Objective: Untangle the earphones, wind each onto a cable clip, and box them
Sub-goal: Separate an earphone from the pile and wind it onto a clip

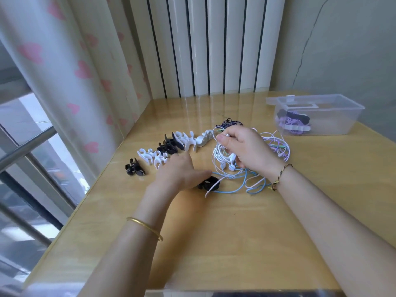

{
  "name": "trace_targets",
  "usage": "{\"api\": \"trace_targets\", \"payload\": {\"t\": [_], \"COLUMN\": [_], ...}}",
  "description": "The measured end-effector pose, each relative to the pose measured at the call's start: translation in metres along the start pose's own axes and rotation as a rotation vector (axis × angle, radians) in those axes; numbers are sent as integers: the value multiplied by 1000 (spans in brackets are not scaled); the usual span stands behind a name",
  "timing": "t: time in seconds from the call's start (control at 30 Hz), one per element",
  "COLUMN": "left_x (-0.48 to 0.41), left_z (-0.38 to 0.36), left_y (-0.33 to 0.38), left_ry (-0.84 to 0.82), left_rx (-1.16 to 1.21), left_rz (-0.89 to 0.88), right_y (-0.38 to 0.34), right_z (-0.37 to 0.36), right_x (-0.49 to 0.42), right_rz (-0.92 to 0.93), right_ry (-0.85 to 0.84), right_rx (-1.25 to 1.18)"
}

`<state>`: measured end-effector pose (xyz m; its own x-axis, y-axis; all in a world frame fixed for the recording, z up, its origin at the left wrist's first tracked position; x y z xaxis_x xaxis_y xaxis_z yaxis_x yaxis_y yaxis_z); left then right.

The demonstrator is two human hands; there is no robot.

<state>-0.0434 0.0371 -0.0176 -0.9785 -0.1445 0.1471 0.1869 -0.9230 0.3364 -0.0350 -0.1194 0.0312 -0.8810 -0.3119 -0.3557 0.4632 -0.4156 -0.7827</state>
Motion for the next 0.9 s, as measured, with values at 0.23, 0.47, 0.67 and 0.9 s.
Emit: {"api": "trace_targets", "payload": {"t": [0.23,0.47,0.67,0.9], "left_x": [-1,4,18,24], "left_z": [-8,17,52,54], "left_y": [2,0,26,43], "left_ry": [-92,151,118,17], "left_rx": [60,417,803,836], "left_rz": [65,68,-125,-203], "right_y": [2,0,-23,-45], "right_z": [-3,-2,11,24], "right_x": [1,2,3,12], "right_rz": [-12,-4,133,257], "right_ry": [-19,-2,121,144], "right_rx": [-7,-83,-299,-369]}}
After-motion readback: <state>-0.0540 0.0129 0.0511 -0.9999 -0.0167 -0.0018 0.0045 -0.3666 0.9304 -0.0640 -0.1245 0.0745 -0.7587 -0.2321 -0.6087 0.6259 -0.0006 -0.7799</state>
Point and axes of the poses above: each hand's wrist, its own x-axis away from the middle knuckle, its own z-axis out of the back of the hand, y = z × x, the point moved 6 cm from there along -x, towards the middle knuckle, and after that the axes turned 5 degrees about z, right-handed, at the moved point
